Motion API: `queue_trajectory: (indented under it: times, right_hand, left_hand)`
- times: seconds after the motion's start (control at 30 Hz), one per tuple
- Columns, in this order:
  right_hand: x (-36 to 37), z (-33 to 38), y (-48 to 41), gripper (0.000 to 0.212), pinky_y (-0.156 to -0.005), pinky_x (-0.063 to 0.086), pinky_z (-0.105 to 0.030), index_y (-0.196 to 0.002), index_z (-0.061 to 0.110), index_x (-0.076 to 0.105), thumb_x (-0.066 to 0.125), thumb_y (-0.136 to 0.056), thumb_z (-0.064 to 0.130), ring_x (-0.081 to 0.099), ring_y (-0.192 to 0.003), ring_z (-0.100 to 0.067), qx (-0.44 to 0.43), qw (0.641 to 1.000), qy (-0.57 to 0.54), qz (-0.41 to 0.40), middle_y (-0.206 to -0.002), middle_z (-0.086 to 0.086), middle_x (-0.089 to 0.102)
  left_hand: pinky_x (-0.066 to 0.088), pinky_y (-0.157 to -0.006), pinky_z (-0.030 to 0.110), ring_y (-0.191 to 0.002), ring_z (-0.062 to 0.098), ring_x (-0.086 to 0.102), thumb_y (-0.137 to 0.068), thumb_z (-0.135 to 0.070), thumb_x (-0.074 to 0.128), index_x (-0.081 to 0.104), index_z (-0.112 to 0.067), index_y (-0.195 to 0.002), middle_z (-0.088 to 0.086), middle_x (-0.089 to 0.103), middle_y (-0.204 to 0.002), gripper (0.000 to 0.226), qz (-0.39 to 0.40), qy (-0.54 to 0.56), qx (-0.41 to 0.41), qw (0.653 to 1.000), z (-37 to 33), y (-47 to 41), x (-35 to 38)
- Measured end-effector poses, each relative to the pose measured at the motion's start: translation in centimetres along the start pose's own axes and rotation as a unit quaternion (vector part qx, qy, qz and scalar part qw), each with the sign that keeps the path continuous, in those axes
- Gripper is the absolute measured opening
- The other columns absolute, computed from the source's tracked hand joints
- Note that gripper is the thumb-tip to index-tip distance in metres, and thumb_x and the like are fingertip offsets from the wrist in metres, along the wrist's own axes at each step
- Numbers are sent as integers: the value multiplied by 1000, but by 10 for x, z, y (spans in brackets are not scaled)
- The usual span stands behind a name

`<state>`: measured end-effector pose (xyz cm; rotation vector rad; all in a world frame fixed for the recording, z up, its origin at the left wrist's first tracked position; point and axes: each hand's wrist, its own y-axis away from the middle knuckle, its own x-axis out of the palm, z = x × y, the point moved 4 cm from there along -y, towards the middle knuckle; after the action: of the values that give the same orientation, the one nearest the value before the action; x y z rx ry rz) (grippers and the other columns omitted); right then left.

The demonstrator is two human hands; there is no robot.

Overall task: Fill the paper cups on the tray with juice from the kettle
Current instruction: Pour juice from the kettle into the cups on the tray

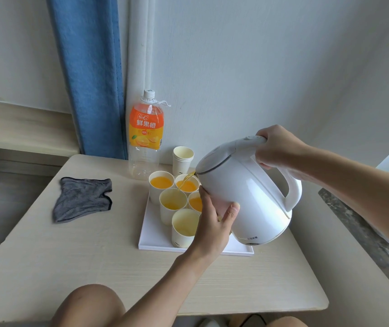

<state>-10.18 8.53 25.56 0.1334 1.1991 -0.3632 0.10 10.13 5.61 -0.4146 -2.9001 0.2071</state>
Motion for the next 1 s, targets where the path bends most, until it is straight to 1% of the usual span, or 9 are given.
queue_trajectory:
  times: [0.1, 0.23, 0.37, 0.53, 0.7, 0.83, 0.93, 1.0]
  right_hand:
    - [2, -1, 0, 23, -48, 22, -22, -65, 11, 48, 41, -66, -11, 33, -56, -20, 3, 1000, 4, 5, -62, -4, 41]
    - [1, -1, 0, 23, -49, 22, -23, -65, 10, 48, 42, -65, -12, 33, -58, -22, 6, 1000, 3, 4, -62, -5, 41]
    - [0, 2, -1, 23, -49, 24, -23, -68, 10, 49, 41, -66, -11, 34, -57, -21, 1, 1000, 13, 7, -63, -5, 42]
    - [2, 3, -1, 23, -49, 24, -23, -66, 12, 47, 43, -65, -11, 34, -57, -21, 0, 1000, 24, 12, -64, -5, 43]
    - [2, 5, -2, 23, -49, 24, -23, -68, 12, 48, 43, -66, -11, 35, -58, -22, 1, 999, 31, 12, -65, -6, 44]
    - [2, 6, 0, 23, -48, 25, -24, -71, 11, 51, 42, -67, -9, 36, -57, -22, 1, 999, 31, 14, -67, -7, 45]
    - [2, 8, 1, 23, -48, 26, -24, -73, 10, 53, 41, -68, -8, 37, -57, -22, -4, 999, 29, 15, -68, -7, 46]
    - [2, 8, 2, 23, -48, 26, -24, -71, 11, 51, 41, -68, -9, 37, -57, -22, -4, 999, 29, 16, -68, -7, 46]
  left_hand:
    - [45, -115, 50, -133, 13, 57, -92, -36, 65, 20, -30, -157, -9, 51, -148, 80, 0, 7, -8, 1000, 0, 1, 0]
    - [46, -114, 52, -134, 14, 57, -90, -40, 66, 19, -29, -159, -7, 50, -150, 84, -1, 12, -15, 1000, -1, 1, 0]
    - [46, -113, 52, -133, 15, 57, -91, -38, 65, 19, -29, -158, -7, 50, -148, 82, -2, 11, -15, 1000, -2, 0, 0]
    - [46, -114, 54, -133, 17, 57, -94, -34, 65, 20, -29, -158, -6, 50, -148, 78, -1, 13, -14, 1000, 0, 0, -2]
    - [46, -113, 54, -132, 22, 58, -96, -32, 65, 19, -29, -159, -4, 50, -148, 78, -3, 9, -15, 1000, 0, 1, -2]
    - [47, -112, 52, -131, 21, 58, -102, -21, 63, 20, -27, -158, -3, 50, -148, 71, 0, 10, -16, 1000, 0, 0, -2]
    - [47, -112, 52, -131, 20, 58, -103, -19, 63, 21, -26, -158, -2, 51, -148, 70, -5, 8, -13, 1000, -1, 1, -3]
    - [48, -111, 51, -130, 20, 59, -103, -18, 63, 21, -27, -157, -2, 51, -147, 69, -6, 7, -13, 1000, -2, 2, -3]
